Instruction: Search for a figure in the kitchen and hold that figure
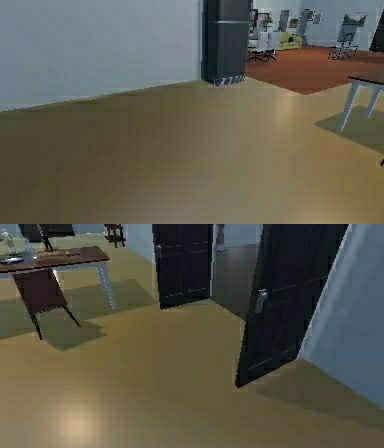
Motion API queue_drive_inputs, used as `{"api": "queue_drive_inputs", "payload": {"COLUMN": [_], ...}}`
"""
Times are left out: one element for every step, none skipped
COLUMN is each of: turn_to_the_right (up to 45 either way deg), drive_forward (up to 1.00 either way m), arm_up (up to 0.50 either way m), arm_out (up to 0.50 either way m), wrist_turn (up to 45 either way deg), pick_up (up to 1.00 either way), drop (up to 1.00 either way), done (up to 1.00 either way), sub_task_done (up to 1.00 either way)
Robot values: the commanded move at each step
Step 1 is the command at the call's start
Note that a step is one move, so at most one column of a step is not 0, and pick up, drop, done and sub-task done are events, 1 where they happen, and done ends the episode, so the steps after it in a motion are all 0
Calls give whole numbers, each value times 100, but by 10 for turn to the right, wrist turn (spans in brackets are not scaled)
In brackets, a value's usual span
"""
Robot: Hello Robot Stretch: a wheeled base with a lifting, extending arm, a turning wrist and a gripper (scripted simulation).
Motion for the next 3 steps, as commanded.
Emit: {"api": "queue_drive_inputs", "payload": {"turn_to_the_right": [450, 180, 0], "drive_forward": [0, 0, 100], "arm_up": [0, 0, 0], "arm_out": [0, 0, 0], "wrist_turn": [0, 0, 0], "pick_up": [0, 0, 0], "drop": [0, 0, 0], "done": [0, 0, 0], "sub_task_done": [0, 0, 0]}}
